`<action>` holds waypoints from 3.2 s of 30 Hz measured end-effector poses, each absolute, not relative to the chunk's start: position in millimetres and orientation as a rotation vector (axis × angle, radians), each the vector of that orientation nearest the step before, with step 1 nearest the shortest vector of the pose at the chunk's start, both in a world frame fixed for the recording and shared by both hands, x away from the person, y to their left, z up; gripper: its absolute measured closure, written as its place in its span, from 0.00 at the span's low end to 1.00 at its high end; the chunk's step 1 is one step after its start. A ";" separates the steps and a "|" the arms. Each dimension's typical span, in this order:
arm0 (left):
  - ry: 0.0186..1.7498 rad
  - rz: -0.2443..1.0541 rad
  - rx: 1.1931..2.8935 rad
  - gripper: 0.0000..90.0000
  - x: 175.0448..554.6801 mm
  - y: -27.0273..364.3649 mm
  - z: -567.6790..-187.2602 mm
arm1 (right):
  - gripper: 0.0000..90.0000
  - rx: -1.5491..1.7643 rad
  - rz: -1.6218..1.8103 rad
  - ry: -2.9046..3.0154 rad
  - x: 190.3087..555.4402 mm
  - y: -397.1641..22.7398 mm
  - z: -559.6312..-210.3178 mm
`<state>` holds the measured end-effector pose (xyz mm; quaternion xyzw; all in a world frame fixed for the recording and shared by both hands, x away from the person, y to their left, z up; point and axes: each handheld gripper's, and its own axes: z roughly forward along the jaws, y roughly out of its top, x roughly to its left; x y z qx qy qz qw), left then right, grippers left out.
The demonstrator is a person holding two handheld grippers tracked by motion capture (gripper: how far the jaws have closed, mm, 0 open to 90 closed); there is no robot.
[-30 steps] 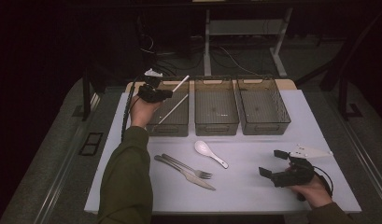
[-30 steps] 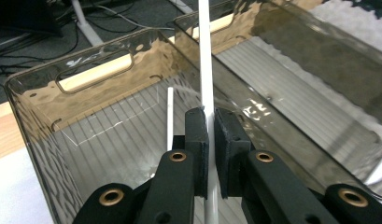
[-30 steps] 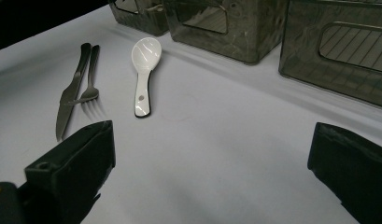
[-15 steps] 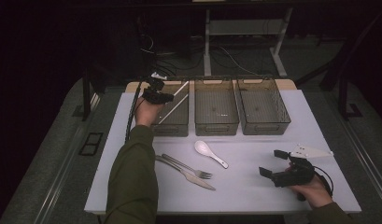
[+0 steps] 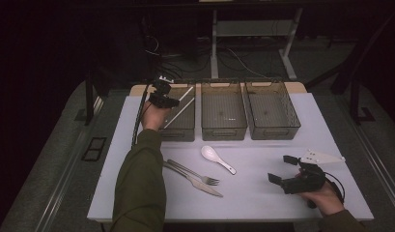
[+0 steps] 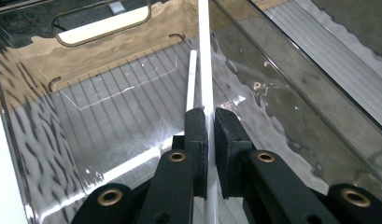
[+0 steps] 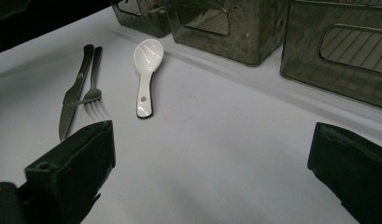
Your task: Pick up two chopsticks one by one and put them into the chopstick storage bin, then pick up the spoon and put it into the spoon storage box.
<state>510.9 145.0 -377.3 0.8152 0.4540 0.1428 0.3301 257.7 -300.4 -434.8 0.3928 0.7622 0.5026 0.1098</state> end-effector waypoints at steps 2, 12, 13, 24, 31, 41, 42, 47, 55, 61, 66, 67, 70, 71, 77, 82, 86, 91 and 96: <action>1.182 0.366 2.137 0.92 511.4 145.1 -377.9 | 0.01 1.155 1.477 2.239 257.7 -300.4 -434.8; 1.167 0.372 2.107 0.87 509.3 145.4 -373.5 | 0.01 1.154 1.478 2.240 257.7 -300.3 -434.8; 1.169 0.371 2.097 0.86 508.4 144.4 -373.0 | 0.01 1.154 1.478 2.240 257.7 -300.4 -434.8; 1.057 0.359 2.110 0.68 491.2 138.9 -351.8 | 0.01 1.156 1.472 2.242 258.0 -299.9 -434.9; 0.976 0.335 2.085 0.56 473.9 134.2 -336.2 | 0.01 1.153 1.467 2.240 258.7 -300.0 -435.3; 0.886 0.311 2.080 0.43 445.0 126.6 -324.4 | 0.01 1.170 1.475 2.236 260.1 -300.3 -435.3; 0.882 0.311 2.076 0.42 441.5 125.4 -324.4 | 0.01 1.172 1.478 2.236 260.0 -300.5 -435.2; 0.837 0.305 2.053 0.39 424.1 123.0 -326.7 | 0.01 1.176 1.479 2.235 260.1 -301.3 -435.1; 0.794 0.306 2.033 0.35 389.6 127.9 -338.7 | 0.01 1.182 1.494 2.233 259.0 -302.0 -434.6; 0.784 0.311 2.032 0.33 369.1 132.1 -350.1 | 0.01 1.190 1.506 2.229 258.9 -303.0 -434.4; 0.766 0.313 2.018 0.29 354.1 134.3 -355.3 | 0.01 1.185 1.507 2.225 259.9 -303.4 -434.8; 0.763 0.313 2.018 0.28 351.5 134.5 -356.2 | 0.01 1.185 1.508 2.223 260.0 -303.5 -434.8; 0.755 0.314 2.008 0.24 344.0 135.2 -359.8 | 0.01 1.191 1.511 2.225 260.4 -304.0 -434.8; 0.748 0.310 2.011 0.23 341.4 135.1 -361.6 | 0.01 1.188 1.511 2.227 260.7 -304.0 -435.0; 0.712 0.318 2.021 0.16 322.5 134.6 -373.0 | 0.01 1.191 1.506 2.238 260.2 -303.0 -435.5; 0.696 0.312 2.031 0.12 306.7 134.9 -385.9 | 0.01 1.189 1.497 2.246 259.5 -302.3 -435.2; 0.679 0.319 2.041 0.07 295.8 136.5 -394.6 | 0.01 1.186 1.498 2.251 258.2 -301.8 -434.3; 0.688 0.319 2.036 0.02 285.1 144.4 -406.0 | 0.01 1.152 1.477 2.285 258.5 -301.0 -433.2; 0.688 0.311 2.037 0.00 275.4 148.8 -414.3 | 0.01 1.133 1.456 2.322 258.3 -298.8 -429.7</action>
